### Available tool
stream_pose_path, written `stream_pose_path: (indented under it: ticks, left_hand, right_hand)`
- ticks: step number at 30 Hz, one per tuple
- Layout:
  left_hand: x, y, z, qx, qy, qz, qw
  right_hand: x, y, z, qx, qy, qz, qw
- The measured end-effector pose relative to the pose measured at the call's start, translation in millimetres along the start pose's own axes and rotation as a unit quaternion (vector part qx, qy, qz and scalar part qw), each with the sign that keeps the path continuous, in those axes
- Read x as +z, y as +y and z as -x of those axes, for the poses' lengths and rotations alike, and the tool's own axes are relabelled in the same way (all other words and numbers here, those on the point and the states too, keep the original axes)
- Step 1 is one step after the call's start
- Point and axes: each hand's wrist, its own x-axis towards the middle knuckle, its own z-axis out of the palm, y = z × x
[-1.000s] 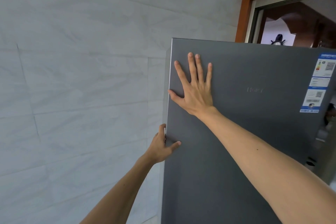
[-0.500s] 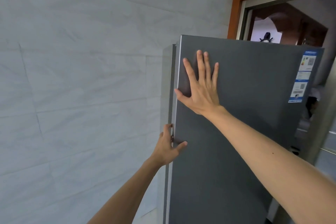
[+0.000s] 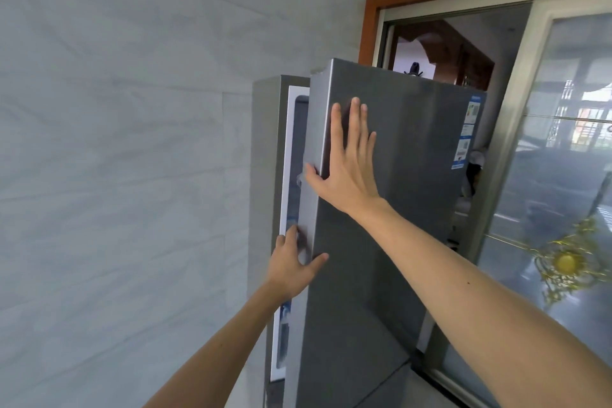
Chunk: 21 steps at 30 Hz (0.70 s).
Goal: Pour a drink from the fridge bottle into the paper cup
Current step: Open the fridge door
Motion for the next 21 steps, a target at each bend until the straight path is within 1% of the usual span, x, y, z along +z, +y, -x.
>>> stream_pose_path:
  ticks: [5,10,16,21]
  left_hand:
    - [7,5,20,0.038,-0.03,-0.039,0.998]
    - [26,22,38,0.069,-0.011,-0.068,0.995]
    - [46,51,62,0.024,-0.096,0.045,0.994]
    - [66,82,95,0.016,-0.115,0.069,0.991]
  right_hand:
    - [-30,12,20,-0.004,0.002,-0.009,1.0]
    - [-68,27,40,-0.022,-0.01,-0.041,0.999]
    - [-116,45,63,-0.03,-0.045,-0.066,0.996]
    - [-157,69,89,-0.01,-0.056,-0.088,0.995]
